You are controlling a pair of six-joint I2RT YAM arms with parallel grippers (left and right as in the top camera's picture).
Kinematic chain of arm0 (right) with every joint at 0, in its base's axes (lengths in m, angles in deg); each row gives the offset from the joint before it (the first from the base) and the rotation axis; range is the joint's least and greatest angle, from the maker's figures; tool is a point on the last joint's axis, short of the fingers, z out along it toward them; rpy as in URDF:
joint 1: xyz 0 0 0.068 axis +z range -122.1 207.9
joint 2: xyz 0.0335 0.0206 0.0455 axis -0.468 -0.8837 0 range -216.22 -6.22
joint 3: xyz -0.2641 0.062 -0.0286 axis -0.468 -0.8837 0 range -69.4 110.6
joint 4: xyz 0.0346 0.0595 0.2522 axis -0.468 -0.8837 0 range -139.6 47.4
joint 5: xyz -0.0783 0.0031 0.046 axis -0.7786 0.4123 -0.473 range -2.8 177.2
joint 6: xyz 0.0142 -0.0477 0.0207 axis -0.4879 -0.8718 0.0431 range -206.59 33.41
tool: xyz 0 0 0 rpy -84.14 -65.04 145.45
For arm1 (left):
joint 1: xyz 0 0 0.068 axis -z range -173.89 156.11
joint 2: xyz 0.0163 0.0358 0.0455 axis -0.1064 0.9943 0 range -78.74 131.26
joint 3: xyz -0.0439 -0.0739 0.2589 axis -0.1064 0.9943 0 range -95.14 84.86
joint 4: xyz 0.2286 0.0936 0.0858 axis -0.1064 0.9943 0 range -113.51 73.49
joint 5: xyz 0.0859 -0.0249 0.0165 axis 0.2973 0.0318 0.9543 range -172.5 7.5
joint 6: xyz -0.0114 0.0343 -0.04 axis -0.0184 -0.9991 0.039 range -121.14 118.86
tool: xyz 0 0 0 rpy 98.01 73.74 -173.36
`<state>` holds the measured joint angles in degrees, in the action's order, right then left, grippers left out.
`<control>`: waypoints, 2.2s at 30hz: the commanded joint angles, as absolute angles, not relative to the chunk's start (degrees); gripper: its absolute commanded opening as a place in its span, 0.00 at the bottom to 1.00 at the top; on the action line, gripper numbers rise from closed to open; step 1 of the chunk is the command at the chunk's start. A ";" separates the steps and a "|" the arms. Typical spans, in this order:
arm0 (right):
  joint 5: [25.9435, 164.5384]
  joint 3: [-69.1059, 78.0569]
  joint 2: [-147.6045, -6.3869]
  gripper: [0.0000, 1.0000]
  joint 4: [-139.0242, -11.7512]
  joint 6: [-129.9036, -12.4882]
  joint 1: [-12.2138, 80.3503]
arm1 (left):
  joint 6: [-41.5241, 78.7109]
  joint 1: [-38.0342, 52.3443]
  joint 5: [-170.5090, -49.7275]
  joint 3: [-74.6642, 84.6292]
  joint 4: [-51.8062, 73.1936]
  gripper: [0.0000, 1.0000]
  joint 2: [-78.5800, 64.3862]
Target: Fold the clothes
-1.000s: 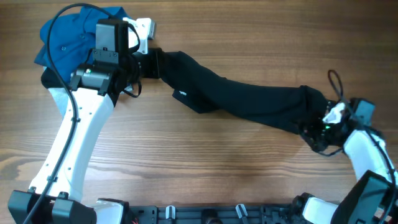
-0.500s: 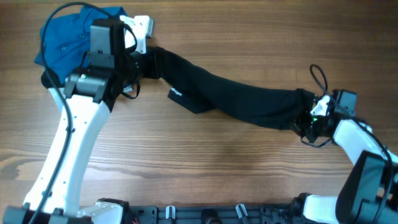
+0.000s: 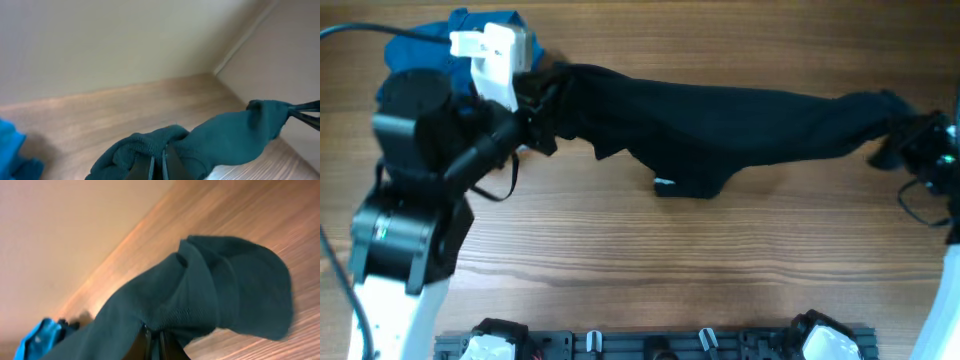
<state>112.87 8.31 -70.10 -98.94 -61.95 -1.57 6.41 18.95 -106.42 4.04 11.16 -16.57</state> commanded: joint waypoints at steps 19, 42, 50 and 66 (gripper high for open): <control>120.80 -5.35 -84.15 0.59 -107.64 -81.38 10.21 | 5.01 22.77 -102.23 1.49 11.14 0.04 -11.35; 122.75 -9.15 -86.38 0.69 -67.73 -79.55 59.94 | 1.82 32.98 -82.36 -9.90 0.45 0.04 -10.71; 104.69 -9.15 -86.51 0.18 -69.17 -71.39 59.94 | 1.86 33.00 -82.40 -11.02 -0.64 0.04 -10.93; 117.72 -9.15 -86.54 0.71 -67.75 -79.20 65.25 | 1.77 33.00 -80.09 -11.91 -5.67 0.04 -11.35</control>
<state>115.23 -9.39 -86.27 -68.19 -75.59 62.60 2.71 32.69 -81.90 -9.95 -3.22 -9.97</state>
